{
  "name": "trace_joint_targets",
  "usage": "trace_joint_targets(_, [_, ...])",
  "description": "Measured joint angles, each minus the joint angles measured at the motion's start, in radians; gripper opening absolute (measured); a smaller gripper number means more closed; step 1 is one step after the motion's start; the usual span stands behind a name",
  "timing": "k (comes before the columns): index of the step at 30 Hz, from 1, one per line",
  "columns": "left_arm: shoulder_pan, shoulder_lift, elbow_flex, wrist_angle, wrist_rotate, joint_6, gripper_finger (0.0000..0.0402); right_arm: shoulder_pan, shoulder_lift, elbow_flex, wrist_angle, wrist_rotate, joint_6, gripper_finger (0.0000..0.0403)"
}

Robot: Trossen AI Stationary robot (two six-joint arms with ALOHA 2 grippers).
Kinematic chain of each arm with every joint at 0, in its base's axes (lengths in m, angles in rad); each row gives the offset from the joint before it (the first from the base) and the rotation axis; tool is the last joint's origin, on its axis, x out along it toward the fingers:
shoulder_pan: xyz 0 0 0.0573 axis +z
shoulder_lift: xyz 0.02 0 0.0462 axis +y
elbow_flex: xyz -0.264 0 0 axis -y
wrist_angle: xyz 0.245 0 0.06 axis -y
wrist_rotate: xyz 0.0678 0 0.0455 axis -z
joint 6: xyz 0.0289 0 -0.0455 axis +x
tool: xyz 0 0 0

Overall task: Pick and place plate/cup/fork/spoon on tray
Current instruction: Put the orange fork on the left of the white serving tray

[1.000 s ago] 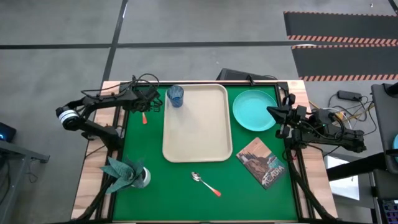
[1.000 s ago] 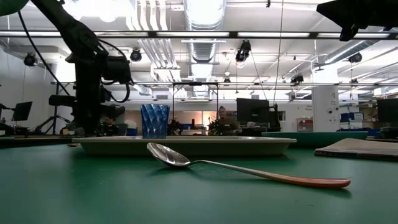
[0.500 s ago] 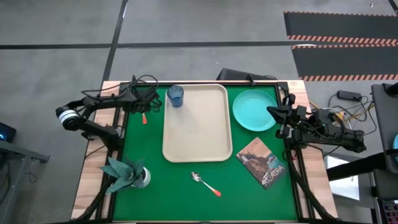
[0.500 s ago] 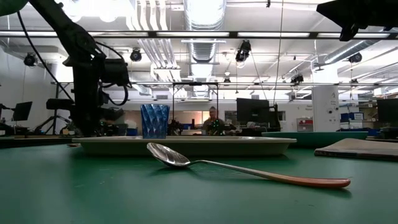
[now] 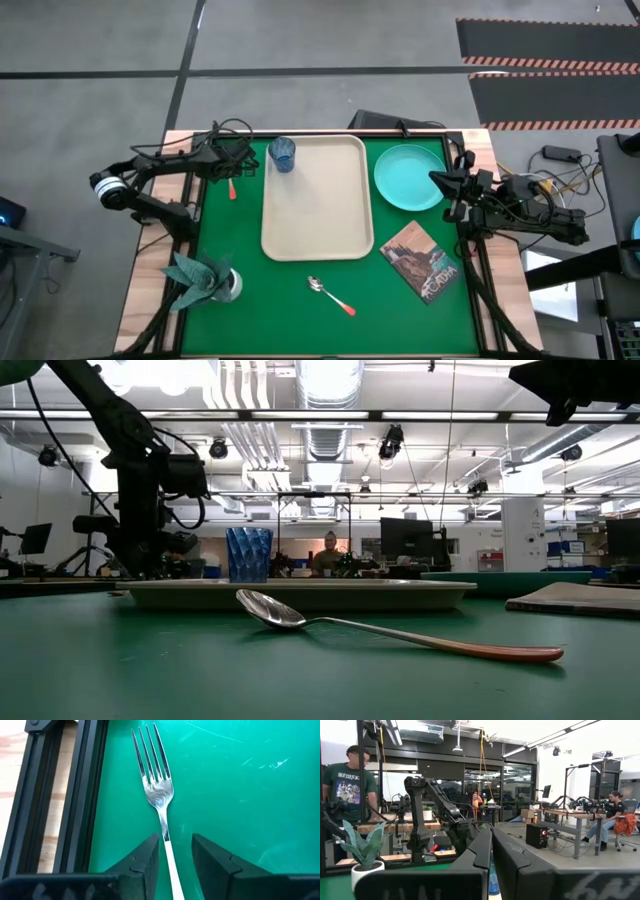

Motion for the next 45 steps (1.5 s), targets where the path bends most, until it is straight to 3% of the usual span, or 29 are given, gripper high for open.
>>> trace_joint_targets(15, [0.007,0.0,-0.009,0.026,-0.01,-0.027,0.0101,0.0,0.0,0.0,0.0,0.0,0.0,0.0009])
trace_joint_targets(29, [0.012,-0.003,-0.134,0.152,-0.005,-0.078,0.0101,0.0,0.0,0.0,0.0,0.0,-0.001,0.0009])
trace_joint_targets(37, [0.012,-0.002,-0.145,0.184,-0.024,-0.079,0.0101,0.0,0.0,0.0,0.0,0.0,0.0,0.0009])
trace_joint_targets(45, [0.012,-0.001,-0.149,0.205,-0.023,-0.079,0.0071,0.0,0.0,0.0,0.0,0.0,-0.002,0.0009])
